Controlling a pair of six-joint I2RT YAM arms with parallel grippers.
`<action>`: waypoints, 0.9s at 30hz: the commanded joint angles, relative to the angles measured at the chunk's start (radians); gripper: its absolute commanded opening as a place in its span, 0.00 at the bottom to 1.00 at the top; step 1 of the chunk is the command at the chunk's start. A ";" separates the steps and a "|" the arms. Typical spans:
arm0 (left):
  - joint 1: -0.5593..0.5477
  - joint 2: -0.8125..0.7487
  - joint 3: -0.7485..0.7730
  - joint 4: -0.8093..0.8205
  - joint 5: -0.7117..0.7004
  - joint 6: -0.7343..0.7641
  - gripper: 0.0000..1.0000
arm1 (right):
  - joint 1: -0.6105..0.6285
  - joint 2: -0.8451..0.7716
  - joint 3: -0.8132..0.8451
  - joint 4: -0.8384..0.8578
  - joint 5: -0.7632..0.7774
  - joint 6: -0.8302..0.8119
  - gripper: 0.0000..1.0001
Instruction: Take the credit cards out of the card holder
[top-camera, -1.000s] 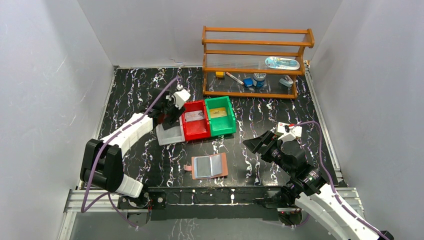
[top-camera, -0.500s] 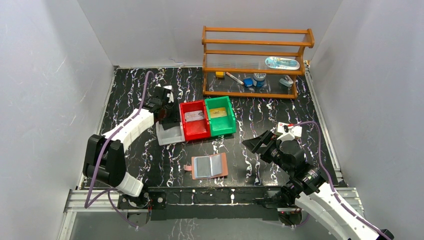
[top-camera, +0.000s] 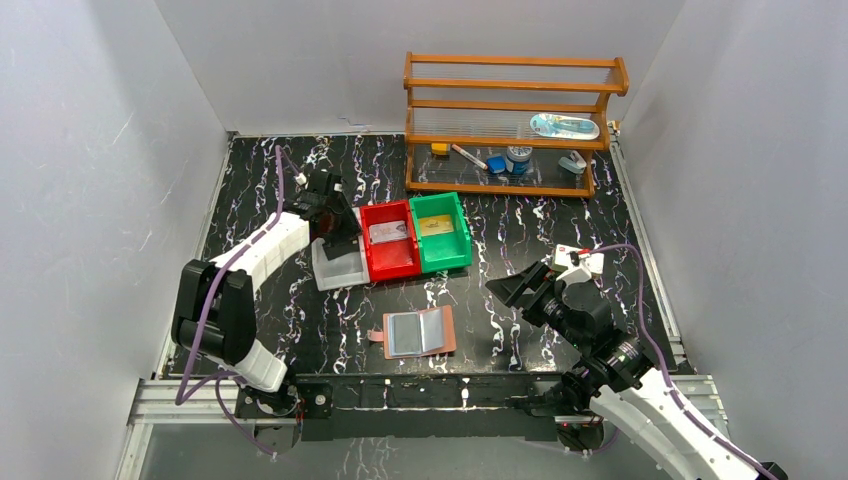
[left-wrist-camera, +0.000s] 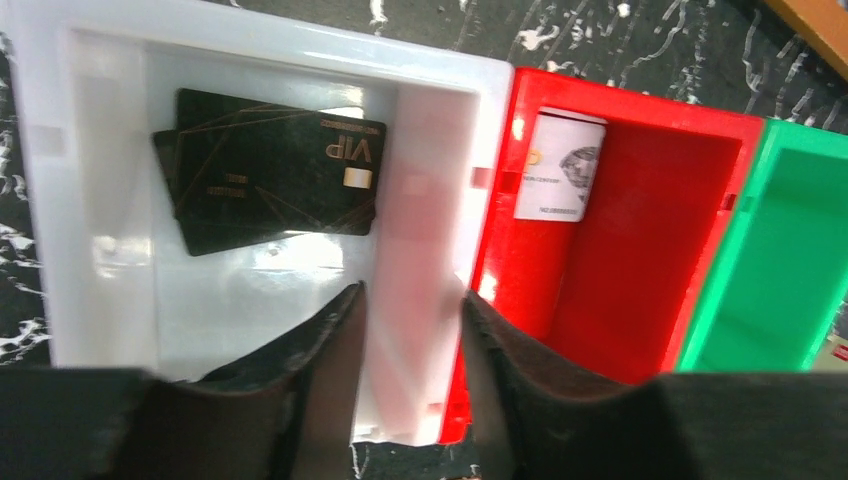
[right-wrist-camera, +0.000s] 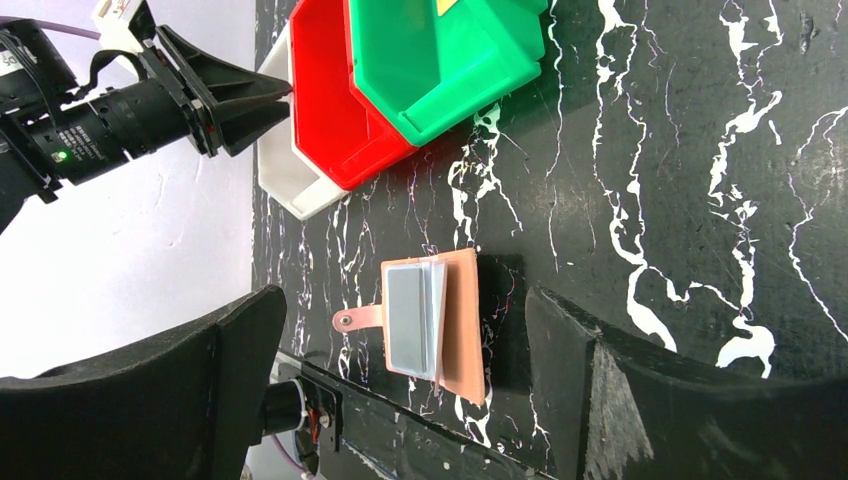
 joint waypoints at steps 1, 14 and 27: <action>0.003 0.028 -0.026 -0.093 -0.106 0.009 0.32 | -0.002 -0.014 -0.004 0.013 0.020 0.012 0.98; 0.004 -0.130 -0.022 -0.077 -0.153 0.078 0.35 | -0.001 0.002 -0.049 0.051 0.002 0.020 0.98; 0.007 -0.094 -0.078 -0.131 -0.266 0.056 0.33 | -0.001 -0.001 -0.048 0.041 0.006 0.020 0.98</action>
